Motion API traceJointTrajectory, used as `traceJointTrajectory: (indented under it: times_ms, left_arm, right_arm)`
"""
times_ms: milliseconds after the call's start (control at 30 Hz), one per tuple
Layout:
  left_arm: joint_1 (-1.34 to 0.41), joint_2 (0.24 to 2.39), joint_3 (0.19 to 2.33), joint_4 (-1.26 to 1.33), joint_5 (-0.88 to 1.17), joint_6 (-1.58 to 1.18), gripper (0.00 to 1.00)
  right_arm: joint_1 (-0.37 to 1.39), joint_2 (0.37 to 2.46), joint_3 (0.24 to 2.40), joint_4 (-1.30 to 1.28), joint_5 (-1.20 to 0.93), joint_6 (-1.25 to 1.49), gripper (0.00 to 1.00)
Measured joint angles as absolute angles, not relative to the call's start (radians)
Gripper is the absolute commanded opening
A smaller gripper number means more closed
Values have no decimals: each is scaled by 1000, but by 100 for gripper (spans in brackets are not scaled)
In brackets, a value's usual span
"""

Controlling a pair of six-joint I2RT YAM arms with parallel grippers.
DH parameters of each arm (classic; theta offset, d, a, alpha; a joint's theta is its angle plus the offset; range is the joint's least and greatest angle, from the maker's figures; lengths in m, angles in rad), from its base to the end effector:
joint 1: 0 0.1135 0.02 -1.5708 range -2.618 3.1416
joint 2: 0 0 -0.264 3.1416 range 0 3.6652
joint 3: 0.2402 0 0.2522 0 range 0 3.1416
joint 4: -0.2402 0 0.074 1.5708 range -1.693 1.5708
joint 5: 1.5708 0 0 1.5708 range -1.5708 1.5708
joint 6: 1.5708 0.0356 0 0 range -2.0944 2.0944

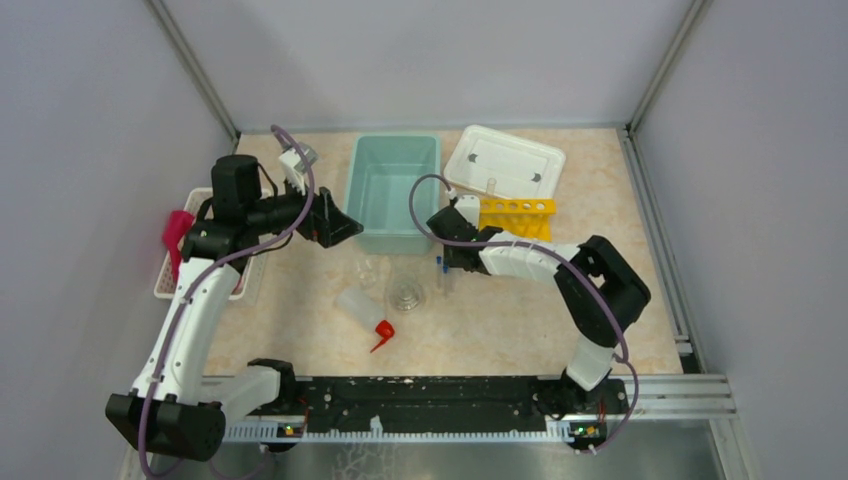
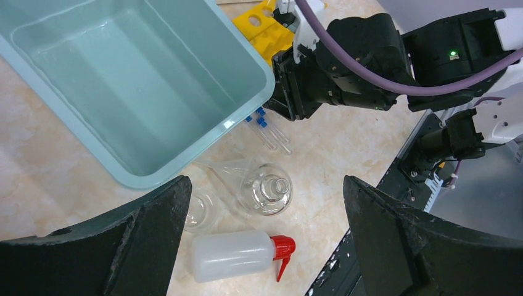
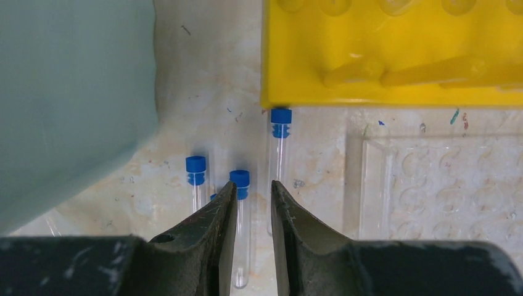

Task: Organize the chemistry lab equipment

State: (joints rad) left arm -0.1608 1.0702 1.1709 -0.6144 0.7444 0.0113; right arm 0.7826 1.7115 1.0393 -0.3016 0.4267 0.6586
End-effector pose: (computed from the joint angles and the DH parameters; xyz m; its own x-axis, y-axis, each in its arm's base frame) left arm 0.2116 -0.0588 0.3802 -0.4771 0.0858 -0.8746 0.7057 0.6306 -0.3231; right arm 0.2556 0.2334 0.1813 -0.7557 0.0343 -0.6541 -0.0183 0.9971 0.0734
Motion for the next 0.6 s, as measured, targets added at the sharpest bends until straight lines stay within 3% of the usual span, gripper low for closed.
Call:
traceJointTrajectory:
  times_ms: [600]
  left_arm:
    - [-161, 1069, 1182, -627, 745, 11, 99]
  right_arm:
    - [749, 1781, 1058, -303, 426, 659, 26]
